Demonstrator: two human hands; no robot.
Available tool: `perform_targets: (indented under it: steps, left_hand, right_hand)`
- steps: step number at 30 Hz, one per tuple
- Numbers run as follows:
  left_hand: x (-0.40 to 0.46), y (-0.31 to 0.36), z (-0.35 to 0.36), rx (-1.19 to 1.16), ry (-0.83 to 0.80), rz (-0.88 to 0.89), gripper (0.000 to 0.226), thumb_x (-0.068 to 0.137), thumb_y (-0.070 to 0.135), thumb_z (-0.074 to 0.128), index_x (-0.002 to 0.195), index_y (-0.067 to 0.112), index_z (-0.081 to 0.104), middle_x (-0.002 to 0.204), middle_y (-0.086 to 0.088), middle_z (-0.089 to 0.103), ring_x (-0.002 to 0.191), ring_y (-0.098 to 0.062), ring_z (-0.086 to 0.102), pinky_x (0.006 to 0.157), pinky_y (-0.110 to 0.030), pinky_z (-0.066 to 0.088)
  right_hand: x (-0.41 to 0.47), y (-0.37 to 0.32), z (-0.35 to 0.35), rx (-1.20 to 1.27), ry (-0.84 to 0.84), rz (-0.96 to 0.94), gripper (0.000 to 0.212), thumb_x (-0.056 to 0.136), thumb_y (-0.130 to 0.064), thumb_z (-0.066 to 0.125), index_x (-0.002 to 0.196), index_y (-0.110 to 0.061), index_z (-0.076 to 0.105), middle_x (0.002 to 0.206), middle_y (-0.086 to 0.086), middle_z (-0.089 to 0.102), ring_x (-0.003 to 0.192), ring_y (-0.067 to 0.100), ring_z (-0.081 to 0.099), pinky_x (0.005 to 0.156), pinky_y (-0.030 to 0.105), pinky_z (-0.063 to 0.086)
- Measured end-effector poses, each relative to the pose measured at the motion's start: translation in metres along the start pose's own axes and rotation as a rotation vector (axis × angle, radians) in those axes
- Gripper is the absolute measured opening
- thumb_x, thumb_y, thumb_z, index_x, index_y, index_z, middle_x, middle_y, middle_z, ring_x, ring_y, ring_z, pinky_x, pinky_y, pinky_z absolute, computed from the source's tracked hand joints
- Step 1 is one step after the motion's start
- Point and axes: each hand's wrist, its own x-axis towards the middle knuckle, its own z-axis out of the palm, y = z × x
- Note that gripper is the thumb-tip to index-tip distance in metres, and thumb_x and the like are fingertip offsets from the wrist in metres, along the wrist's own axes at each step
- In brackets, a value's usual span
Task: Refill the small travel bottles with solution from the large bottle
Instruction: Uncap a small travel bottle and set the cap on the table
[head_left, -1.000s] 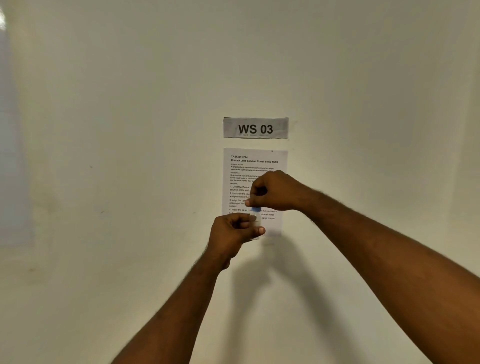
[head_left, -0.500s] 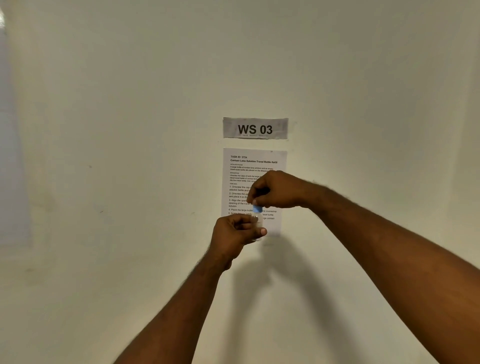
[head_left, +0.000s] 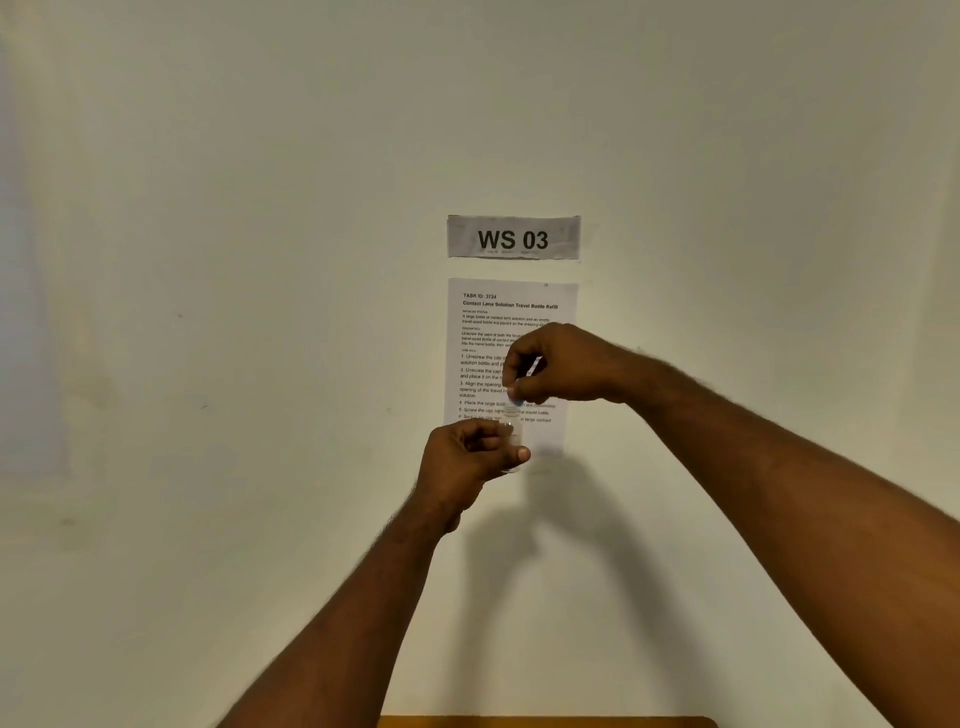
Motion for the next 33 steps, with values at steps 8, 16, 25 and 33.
perform_targets:
  steps: [8,16,25,33]
  left_hand:
    - [-0.050,-0.041,-0.041,0.120,0.001,-0.069,0.038,0.072,-0.002,0.089,0.108,0.002,0.075,0.104,-0.015,0.078,0.083,-0.024,0.077,0.080,-0.030,0.061]
    - [-0.154,-0.118,-0.100,0.276,0.100,-0.189,0.040,0.071,0.003,0.091,0.109,0.006,0.078,0.108,-0.009,0.080,0.102,-0.023,0.076,0.092,-0.035,0.061]
    - [-0.288,-0.218,-0.163,0.360,0.137,-0.511,0.039,0.072,-0.005,0.089,0.108,0.004,0.077,0.097,-0.011,0.079,0.089,-0.017,0.071,0.084,-0.037,0.059]
    - [-0.348,-0.288,-0.184,0.520,0.160,-0.686,0.037,0.073,-0.005,0.088,0.107,0.003,0.075,0.102,-0.008,0.076,0.098,-0.026,0.070,0.087,-0.042,0.059]
  right_hand:
    - [-0.060,0.043,0.090,0.728,0.165,0.091,0.019,0.087,-0.013,0.077,0.101,-0.008,0.065,0.101,0.015,0.075,0.098,0.022,0.072,0.087,0.031,0.059]
    - [-0.146,0.052,0.248,0.928,0.207,0.371,0.033,0.091,-0.004,0.070,0.122,-0.015,0.068,0.105,0.005,0.072,0.088,0.018,0.072,0.087,0.029,0.059]
    - [-0.218,0.023,0.391,0.508,0.026,0.467,0.028,0.081,-0.010,0.077,0.108,-0.018,0.071,0.105,-0.005,0.070,0.083,0.001,0.071,0.072,0.019,0.057]
    - [-0.278,0.025,0.508,0.203,-0.153,0.656,0.018,0.083,-0.015,0.073,0.100,-0.013,0.069,0.100,0.004,0.067,0.092,0.021,0.063,0.078,0.036,0.050]
